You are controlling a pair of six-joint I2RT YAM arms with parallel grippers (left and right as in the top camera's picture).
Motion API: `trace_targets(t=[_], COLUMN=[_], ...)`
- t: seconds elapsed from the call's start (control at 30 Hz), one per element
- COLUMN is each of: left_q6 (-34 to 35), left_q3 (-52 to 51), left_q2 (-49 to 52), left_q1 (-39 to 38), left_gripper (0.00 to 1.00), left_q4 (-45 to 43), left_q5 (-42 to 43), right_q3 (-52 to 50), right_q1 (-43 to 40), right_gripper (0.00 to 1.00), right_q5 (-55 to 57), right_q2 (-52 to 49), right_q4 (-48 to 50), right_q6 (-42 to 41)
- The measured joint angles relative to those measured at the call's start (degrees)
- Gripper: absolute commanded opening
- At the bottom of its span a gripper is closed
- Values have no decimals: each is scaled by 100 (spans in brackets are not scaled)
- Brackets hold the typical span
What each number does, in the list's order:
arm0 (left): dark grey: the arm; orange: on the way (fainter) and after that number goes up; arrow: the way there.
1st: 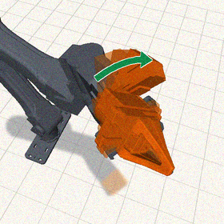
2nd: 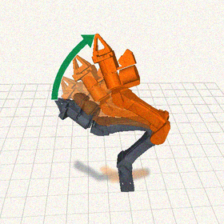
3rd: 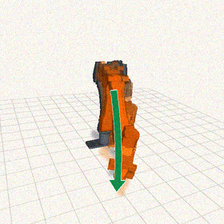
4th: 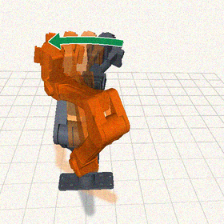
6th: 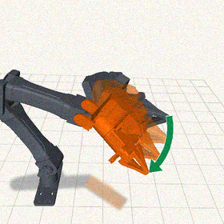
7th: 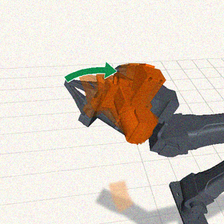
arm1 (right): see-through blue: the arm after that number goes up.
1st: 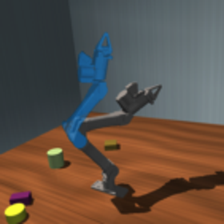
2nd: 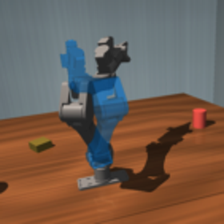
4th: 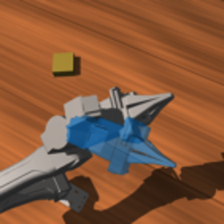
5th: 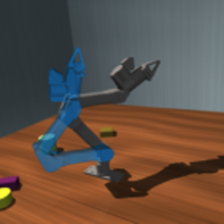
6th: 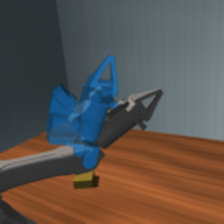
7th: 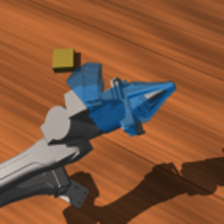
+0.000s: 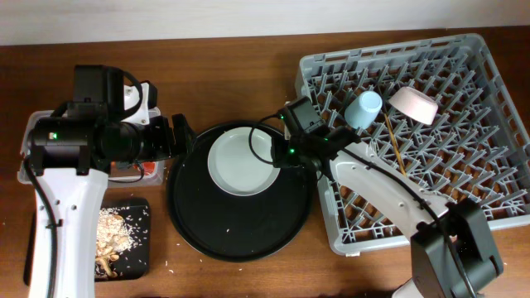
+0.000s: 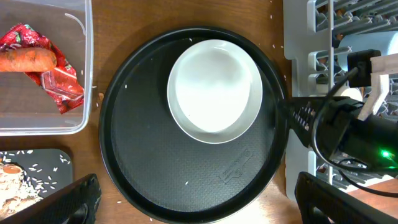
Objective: Sort waste into correct bins and load items into the dishwasher rack
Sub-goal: 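Grasp the rim of the white plate with the right gripper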
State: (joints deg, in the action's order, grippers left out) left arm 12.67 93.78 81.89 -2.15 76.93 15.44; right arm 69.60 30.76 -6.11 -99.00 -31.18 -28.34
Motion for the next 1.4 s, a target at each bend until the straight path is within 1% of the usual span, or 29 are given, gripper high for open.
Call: trace_targets(t=[0.17, 0.3, 0.43, 0.47, 0.7, 1.0, 1.13, 1.2, 1.27, 1.3, 1.4], left_q6=[0, 0, 0, 0, 0, 0, 0, 0, 0, 0, 0], left_q3=[0, 0, 0, 0, 0, 0, 0, 0, 0, 0, 0], left_q2=[0, 0, 0, 0, 0, 0, 0, 0, 0, 0, 0], left_q1=[0, 0, 0, 0, 0, 0, 0, 0, 0, 0, 0], left_gripper=[99, 99, 99, 99, 99, 99, 99, 99, 99, 99, 99], left_q4=[0, 0, 0, 0, 0, 0, 0, 0, 0, 0, 0], left_q5=[-2, -2, -2, -2, 0, -2, -2, 0, -2, 0, -2], right_q3=[-20, -26, -31, -31, -31, -31, -35, -42, -42, -42, -42], right_q1=[17, 203, 487, 518, 625, 625, 625, 625, 625, 629, 629], right_gripper=[38, 38, 37, 34, 34, 33, 33, 23, 18, 17, 9], right_q5=[356, 693, 1019, 1049, 1504, 1600, 1617, 1639, 1637, 1646, 1683], right_q2=[-262, -560, -813, -846, -1097, -1123, -1364, -1410, -1412, -1412, -1412], right_q4=[216, 389, 621, 640, 728, 767, 817, 870, 879, 876, 859], right_q6=[-201, -297, -315, -317, -319, -317, -317, -321, -323, -339, -326])
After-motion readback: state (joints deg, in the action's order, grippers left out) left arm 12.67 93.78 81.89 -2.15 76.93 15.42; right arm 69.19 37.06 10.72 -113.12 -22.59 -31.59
